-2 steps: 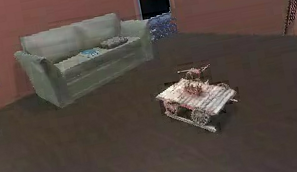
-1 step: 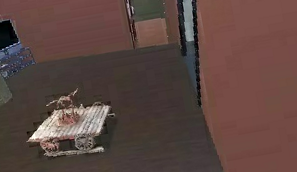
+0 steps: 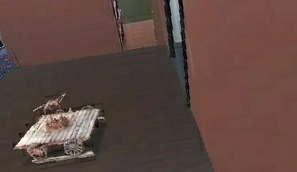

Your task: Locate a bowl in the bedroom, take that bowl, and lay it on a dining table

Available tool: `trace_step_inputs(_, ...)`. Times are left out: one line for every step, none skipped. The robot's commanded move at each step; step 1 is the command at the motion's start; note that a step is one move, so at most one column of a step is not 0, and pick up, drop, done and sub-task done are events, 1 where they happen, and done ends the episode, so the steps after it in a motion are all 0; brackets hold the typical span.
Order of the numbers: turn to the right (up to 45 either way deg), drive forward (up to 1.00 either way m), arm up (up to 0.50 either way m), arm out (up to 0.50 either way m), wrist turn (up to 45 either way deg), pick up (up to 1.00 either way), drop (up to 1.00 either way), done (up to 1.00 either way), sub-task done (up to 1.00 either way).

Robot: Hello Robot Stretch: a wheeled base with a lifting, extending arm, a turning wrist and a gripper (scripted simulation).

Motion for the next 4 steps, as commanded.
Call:
trace_step_inputs(0.0,1.0,0.0,0.0,0.0,0.0,0.0,0.0,0.0)
trace_step_inputs(0.0,1.0,0.0,0.0,0.0,0.0,0.0,0.0,0.0)
trace_step_inputs(0.0,1.0,0.0,0.0,0.0,0.0,0.0,0.0,0.0)
trace_step_inputs(0.0,1.0,0.0,0.0,0.0,0.0,0.0,0.0,0.0)
